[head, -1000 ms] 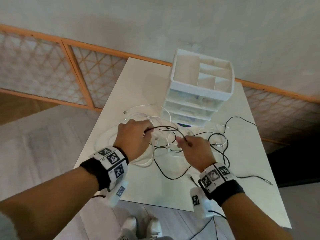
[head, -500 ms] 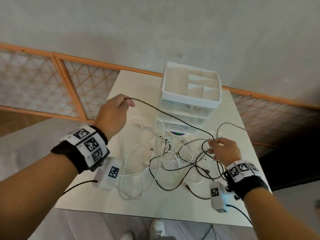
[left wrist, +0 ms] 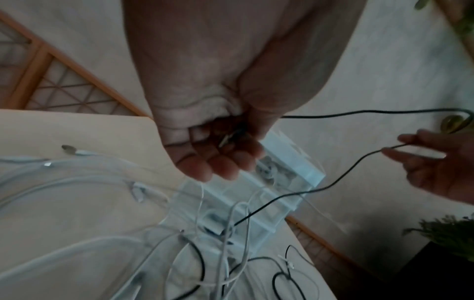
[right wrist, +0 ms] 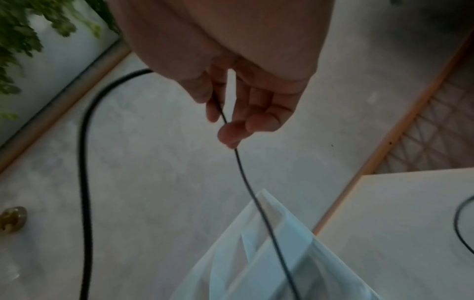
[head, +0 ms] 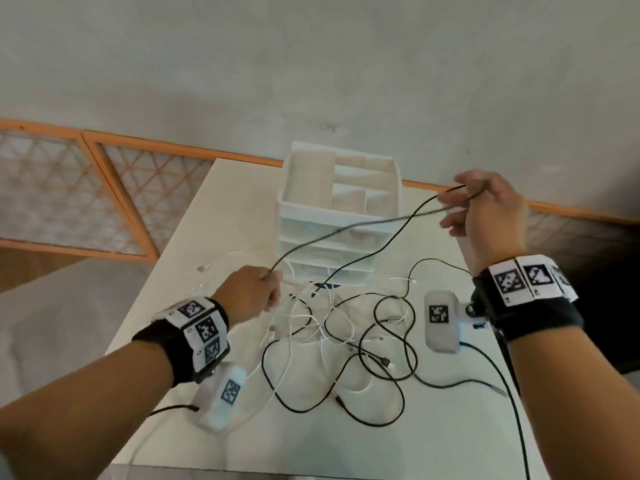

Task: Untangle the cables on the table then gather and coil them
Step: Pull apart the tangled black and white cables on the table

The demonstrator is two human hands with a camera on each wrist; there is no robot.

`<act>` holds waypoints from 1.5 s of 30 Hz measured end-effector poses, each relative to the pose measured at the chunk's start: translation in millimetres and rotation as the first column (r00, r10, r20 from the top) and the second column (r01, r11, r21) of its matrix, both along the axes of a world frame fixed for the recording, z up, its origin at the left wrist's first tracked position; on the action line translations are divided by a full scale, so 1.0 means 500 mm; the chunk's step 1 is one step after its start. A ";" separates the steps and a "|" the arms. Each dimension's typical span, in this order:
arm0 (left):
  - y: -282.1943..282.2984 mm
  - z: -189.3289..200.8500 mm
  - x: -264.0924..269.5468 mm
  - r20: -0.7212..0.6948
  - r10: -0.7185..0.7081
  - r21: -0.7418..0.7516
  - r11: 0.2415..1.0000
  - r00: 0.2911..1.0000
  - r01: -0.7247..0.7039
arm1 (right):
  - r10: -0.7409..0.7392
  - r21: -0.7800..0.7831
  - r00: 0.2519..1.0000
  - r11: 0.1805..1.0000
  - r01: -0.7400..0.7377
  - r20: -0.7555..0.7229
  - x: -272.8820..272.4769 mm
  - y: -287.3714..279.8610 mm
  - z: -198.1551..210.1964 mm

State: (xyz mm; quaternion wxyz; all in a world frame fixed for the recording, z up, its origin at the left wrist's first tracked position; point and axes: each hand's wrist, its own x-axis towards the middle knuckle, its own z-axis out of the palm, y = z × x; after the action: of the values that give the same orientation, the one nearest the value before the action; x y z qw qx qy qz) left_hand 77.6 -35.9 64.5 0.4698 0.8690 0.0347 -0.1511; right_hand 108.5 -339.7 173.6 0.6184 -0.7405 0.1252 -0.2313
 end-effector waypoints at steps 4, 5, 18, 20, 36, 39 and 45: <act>-0.028 -0.043 -0.015 -0.133 0.059 -0.047 0.997 0.989 -0.066 | -0.063 0.011 0.997 0.998 0.063 0.033 0.018 -0.020 0.008; -0.033 -0.053 -0.017 -0.146 0.066 -0.040 0.997 0.987 -0.072 | -0.065 -0.003 0.997 0.998 0.066 0.050 0.022 -0.022 0.006; -0.109 -0.121 -0.063 -0.268 0.188 -0.042 0.978 0.945 -0.206 | 0.244 -0.149 0.863 0.929 -0.340 -0.442 0.090 -0.113 -0.162; -0.103 -0.113 -0.063 -0.231 0.224 -0.047 0.970 0.947 -0.241 | 0.190 -0.222 0.701 0.864 -0.453 -0.688 0.067 -0.136 -0.220; -0.074 -0.017 -0.062 -0.192 0.043 -0.364 0.925 0.980 -0.112 | 0.364 -0.536 0.789 0.587 -0.607 -0.495 -0.045 0.179 -0.204; -0.057 -0.015 -0.066 -0.171 -0.030 -0.370 0.928 0.985 -0.036 | 0.295 -0.363 0.908 0.845 -0.393 -0.298 0.014 0.142 -0.089; 0.059 0.008 -0.013 0.011 0.104 -0.189 0.977 0.995 -0.100 | -0.139 0.003 0.990 0.990 0.139 -0.018 0.068 0.036 -0.009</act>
State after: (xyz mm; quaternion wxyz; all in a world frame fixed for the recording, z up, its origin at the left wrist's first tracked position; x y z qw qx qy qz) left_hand 71.1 -6.6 68.5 0.5575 0.8192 0.0598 -0.1207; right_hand 142.5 -321.8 169.2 0.6013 -0.7306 0.1825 -0.2672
